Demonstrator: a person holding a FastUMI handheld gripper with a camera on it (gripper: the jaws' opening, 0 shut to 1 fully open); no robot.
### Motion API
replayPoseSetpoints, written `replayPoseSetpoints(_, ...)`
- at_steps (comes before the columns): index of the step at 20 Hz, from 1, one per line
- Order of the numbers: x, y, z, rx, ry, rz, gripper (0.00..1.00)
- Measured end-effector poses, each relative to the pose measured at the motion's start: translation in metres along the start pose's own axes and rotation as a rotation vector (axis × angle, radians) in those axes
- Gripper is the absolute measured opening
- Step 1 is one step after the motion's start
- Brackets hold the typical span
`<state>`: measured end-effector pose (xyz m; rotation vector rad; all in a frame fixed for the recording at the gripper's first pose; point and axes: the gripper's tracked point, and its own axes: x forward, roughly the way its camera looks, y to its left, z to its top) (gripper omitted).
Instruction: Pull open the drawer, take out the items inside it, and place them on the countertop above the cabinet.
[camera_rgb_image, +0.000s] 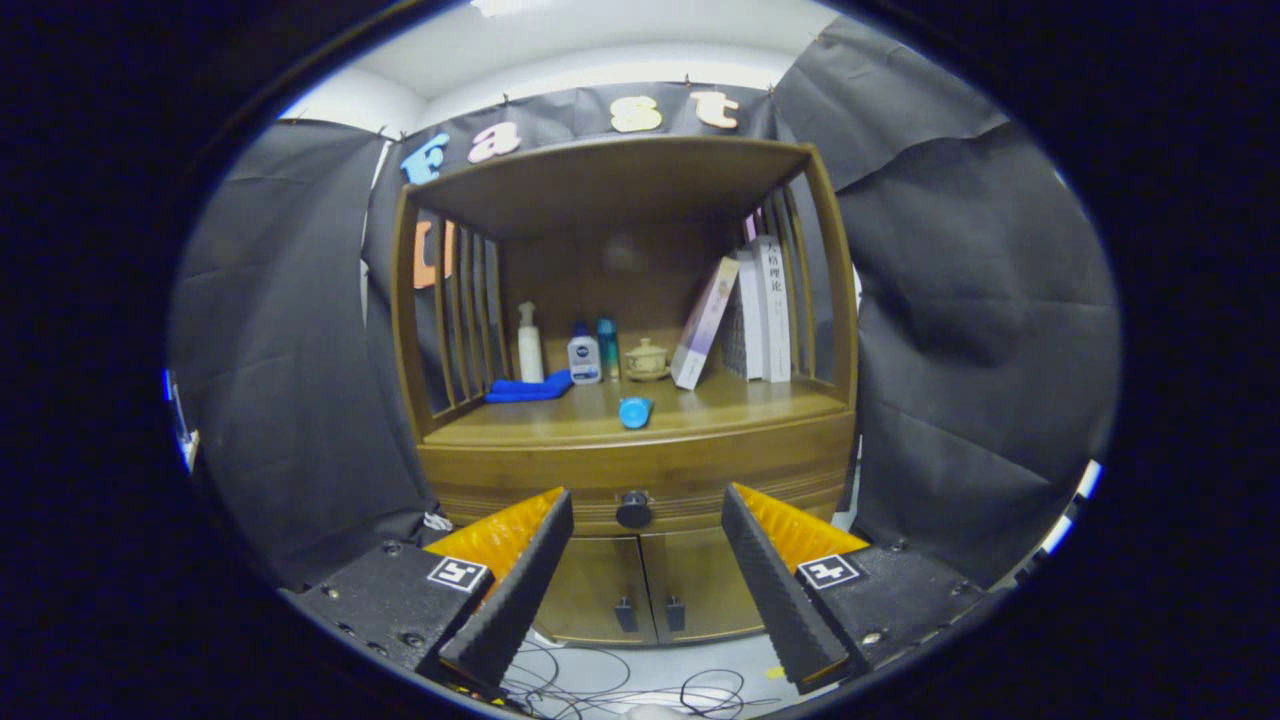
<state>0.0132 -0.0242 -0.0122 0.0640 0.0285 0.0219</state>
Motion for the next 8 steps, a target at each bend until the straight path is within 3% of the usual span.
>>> replayPoseSetpoints(8, -0.044, -0.011, 0.018, -0.055, -0.031, -0.013, 0.98)
